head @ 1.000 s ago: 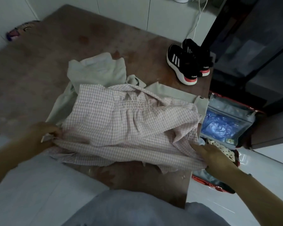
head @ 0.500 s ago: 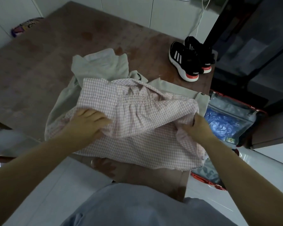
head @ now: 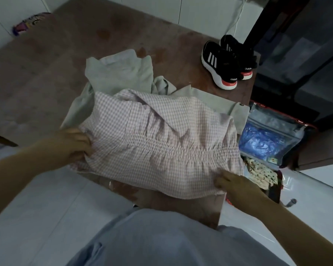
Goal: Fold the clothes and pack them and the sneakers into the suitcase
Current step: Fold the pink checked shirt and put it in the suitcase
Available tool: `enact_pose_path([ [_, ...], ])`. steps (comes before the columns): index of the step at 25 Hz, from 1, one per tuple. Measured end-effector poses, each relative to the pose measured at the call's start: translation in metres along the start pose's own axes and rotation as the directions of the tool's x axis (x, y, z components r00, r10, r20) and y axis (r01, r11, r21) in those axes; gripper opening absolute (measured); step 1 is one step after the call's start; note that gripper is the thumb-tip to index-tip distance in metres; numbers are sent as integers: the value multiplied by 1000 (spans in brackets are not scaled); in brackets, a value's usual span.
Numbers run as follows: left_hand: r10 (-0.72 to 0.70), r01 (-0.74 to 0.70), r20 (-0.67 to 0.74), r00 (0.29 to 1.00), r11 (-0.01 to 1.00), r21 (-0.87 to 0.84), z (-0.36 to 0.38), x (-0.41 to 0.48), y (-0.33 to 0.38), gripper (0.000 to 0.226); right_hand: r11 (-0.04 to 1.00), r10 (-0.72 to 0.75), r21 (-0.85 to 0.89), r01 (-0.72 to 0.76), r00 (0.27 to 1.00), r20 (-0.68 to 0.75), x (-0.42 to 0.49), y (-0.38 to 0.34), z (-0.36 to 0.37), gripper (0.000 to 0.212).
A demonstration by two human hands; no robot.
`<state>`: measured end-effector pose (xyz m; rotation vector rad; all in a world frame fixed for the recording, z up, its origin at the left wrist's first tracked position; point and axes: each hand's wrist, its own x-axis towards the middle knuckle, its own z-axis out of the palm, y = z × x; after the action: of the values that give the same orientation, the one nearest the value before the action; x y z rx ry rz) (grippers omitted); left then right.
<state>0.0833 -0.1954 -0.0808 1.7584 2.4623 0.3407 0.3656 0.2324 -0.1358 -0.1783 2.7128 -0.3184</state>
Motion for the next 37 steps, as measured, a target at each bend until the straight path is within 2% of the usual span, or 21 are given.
enact_pose_path([
  [3,-72,83,128,989,993,-87,-6,-2,-9,18,947,211,229,-226,974,87,-5,4,-17,20],
  [5,-171,188,124,977,971,-147,-18,8,1,16,838,396,443,-318,913,-94,1,4,-35,4],
  [6,-260,266,58,964,943,-201,-28,19,9,22,776,521,528,-346,824,-225,8,7,-45,4],
  [7,-372,355,-29,928,903,-243,-36,31,18,23,681,642,622,-387,725,-251,20,14,-51,18],
  [9,-518,388,-214,828,805,-449,-35,56,27,22,385,768,833,-396,639,-51,43,16,-59,47],
  [11,-552,405,-236,800,787,-465,-27,83,37,35,148,780,919,-365,615,118,66,13,-58,64],
  [13,-558,441,-243,794,803,-400,-16,100,43,40,156,766,924,-350,634,111,80,4,-55,65],
  [15,-627,506,-340,701,773,-382,-20,104,34,40,160,797,925,-344,599,85,79,2,-60,51],
  [17,-711,586,-410,572,703,-402,-33,101,13,33,55,843,966,-254,530,92,65,11,-75,30],
  [19,-746,606,-422,514,665,-436,-46,104,-4,33,-81,817,992,-97,564,122,53,24,-92,39],
  [20,-731,582,-432,528,682,-443,-50,112,-11,33,-118,800,991,-64,585,132,53,32,-96,52],
  [22,-682,547,-432,590,731,-408,-53,133,-23,31,-106,797,988,-114,585,153,60,42,-99,63],
  [24,-711,600,-400,578,703,-382,-50,151,-30,32,-89,803,975,-204,564,191,72,49,-93,43],
  [26,-768,728,-360,530,630,-272,-46,159,-23,38,-35,730,947,-320,639,242,79,55,-81,24],
  [27,-730,740,-381,567,655,-152,-42,161,-13,40,29,685,915,-402,675,275,77,55,-76,27],
  [28,-644,690,-398,654,723,-34,-35,164,3,41,96,648,881,-462,701,297,73,54,-73,44],
  [30,-294,366,-342,893,916,167,-13,165,44,41,183,589,845,-503,744,316,64,53,-70,96],
  [32,-3,31,-85,996,944,328,13,159,74,51,250,513,832,-495,797,320,60,46,-75,111],
  [34,-68,-38,237,969,908,418,28,154,77,71,313,496,797,-517,804,328,59,32,-92,77],
  [35,-106,-30,293,950,904,427,31,152,74,75,371,523,775,-512,805,282,58,25,-101,58],
  [37,-150,92,338,929,979,180,18,146,69,69,455,550,778,-434,824,137,59,3,-130,48],
])
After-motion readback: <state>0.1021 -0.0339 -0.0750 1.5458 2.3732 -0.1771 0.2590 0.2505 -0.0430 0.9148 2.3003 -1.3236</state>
